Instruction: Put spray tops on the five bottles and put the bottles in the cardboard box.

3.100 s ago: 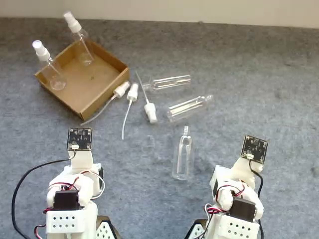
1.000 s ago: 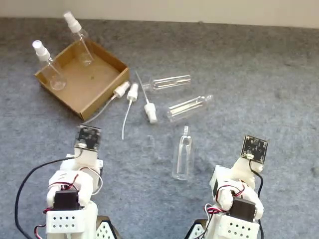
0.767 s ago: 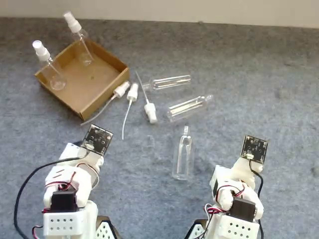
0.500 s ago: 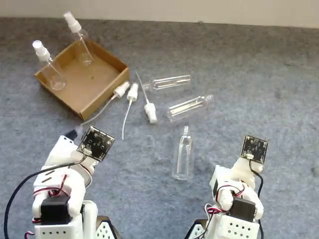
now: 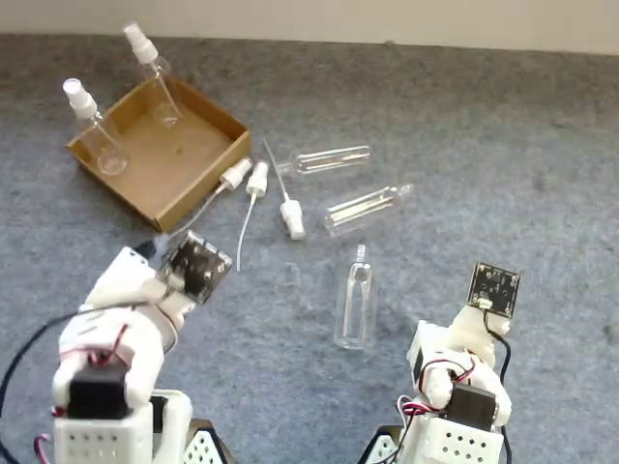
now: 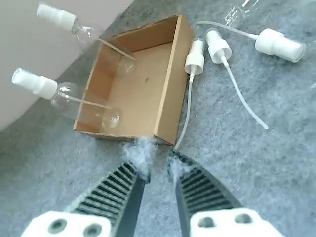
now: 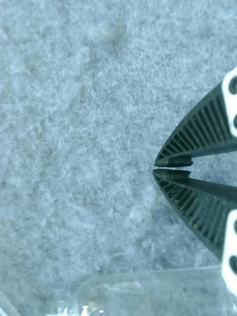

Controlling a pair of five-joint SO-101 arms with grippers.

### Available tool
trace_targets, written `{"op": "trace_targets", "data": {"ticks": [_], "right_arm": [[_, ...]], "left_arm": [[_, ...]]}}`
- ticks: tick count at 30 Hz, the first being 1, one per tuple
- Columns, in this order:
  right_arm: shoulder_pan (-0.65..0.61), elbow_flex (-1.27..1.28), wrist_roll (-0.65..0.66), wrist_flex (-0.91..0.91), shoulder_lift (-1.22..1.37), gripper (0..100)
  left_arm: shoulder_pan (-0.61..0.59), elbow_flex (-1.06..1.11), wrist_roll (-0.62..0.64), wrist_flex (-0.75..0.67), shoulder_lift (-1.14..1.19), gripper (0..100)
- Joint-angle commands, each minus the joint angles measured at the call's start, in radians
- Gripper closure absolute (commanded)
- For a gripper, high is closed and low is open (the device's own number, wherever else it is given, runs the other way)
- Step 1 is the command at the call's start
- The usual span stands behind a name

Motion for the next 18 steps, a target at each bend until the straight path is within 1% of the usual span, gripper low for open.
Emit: {"op": "trace_targets", "data": {"ticks": [1, 2, 5, 13, 15, 18], "right_arm": [[0.012, 0.168, -0.009, -0.019, -0.008, 99.4], [0.012, 0.168, -0.009, -0.019, -0.008, 99.4], [0.012, 0.168, -0.009, -0.019, -0.008, 99.4], [0.012, 0.168, -0.009, -0.019, -0.008, 99.4], [0.012, 0.168, -0.009, -0.019, -0.008, 99.4], [0.012, 0.168, -0.009, -0.019, -0.008, 99.4]], "left_arm": [[0.081, -0.240, -0.002, 0.031, 0.349, 99], [0.107, -0.295, 0.012, 0.058, 0.429, 99], [0.196, -0.472, 0.114, 0.164, 0.647, 99], [0.501, -0.947, 0.408, 0.428, 1.147, 99], [0.564, -1.056, 0.497, 0.480, 1.270, 96], [0.618, -1.219, 0.709, 0.552, 1.438, 86]]}}
